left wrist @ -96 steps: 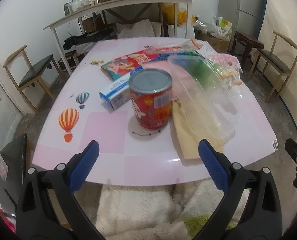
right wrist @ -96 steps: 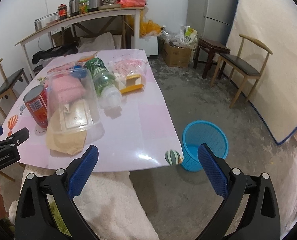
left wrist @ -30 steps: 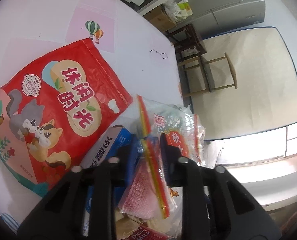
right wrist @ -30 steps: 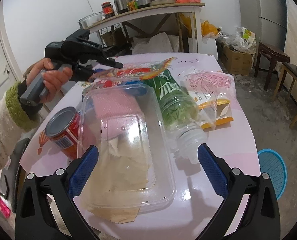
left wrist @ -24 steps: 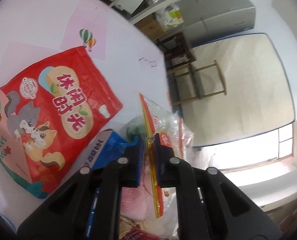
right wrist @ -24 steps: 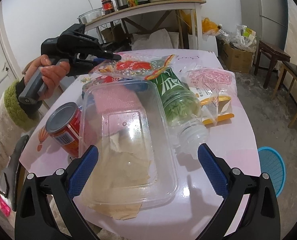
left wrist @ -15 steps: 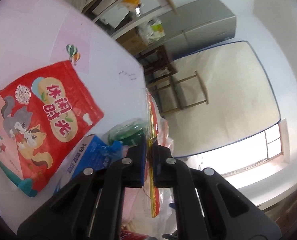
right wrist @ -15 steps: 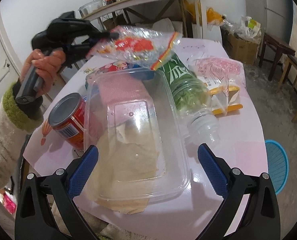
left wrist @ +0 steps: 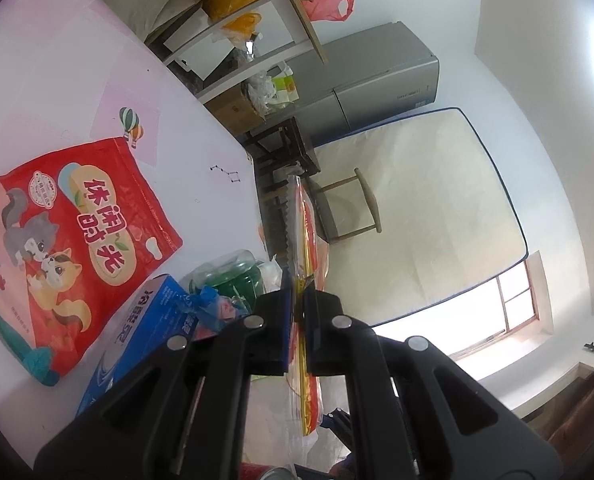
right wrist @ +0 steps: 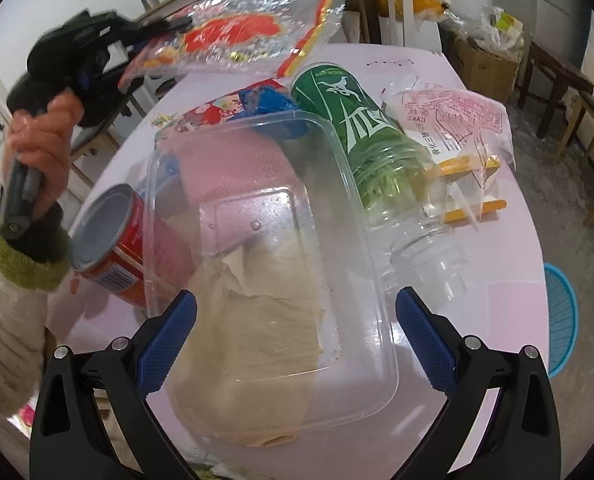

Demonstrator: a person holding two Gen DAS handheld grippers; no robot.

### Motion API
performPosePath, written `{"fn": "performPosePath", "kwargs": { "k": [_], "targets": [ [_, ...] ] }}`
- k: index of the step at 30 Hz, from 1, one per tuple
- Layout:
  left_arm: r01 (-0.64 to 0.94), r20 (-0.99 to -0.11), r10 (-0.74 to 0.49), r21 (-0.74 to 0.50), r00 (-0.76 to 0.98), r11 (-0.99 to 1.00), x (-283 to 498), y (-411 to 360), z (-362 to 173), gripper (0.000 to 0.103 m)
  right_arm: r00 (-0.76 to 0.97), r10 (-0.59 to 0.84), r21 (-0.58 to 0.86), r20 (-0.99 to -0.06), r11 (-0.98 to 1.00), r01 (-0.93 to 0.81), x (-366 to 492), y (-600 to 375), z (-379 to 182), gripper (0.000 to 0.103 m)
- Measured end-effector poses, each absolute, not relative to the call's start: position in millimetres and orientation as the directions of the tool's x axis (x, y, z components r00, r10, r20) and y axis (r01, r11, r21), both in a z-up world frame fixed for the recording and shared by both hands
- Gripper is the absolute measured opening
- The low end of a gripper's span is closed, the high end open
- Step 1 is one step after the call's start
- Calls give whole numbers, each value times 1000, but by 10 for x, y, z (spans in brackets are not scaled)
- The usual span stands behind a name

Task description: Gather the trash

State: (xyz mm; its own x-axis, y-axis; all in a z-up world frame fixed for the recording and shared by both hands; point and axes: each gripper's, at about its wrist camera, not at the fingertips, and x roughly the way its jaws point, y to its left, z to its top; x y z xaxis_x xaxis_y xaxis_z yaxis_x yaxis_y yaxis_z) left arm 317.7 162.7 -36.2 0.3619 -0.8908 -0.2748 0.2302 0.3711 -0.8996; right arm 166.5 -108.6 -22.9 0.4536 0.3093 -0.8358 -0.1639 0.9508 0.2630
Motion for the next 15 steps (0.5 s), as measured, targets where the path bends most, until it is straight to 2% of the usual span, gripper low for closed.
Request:
{"fn": "performPosePath", "kwargs": {
  "k": [4,6,11,15],
  "targets": [
    [235,-260,-891,-902,373,361,3137,1688,-373,3,483,244,221,-841,969,-105,1652,-1209,-194,95],
    [241,-254,-891,-902,377,359,3118,1709,-366,3,481,226,222,-847,973,-65,1649,-1296,-210,88],
    [264,-246,-891,-895,381,360,3093,1712,-342,3,454,218,225,-864,974,-38,1667,-1357,-289,58],
    [280,-240,-892,-890,383,359,3071,1705,-310,3,439,195,199,-877,979,-39,1695,-1313,-363,43]
  ]
}}
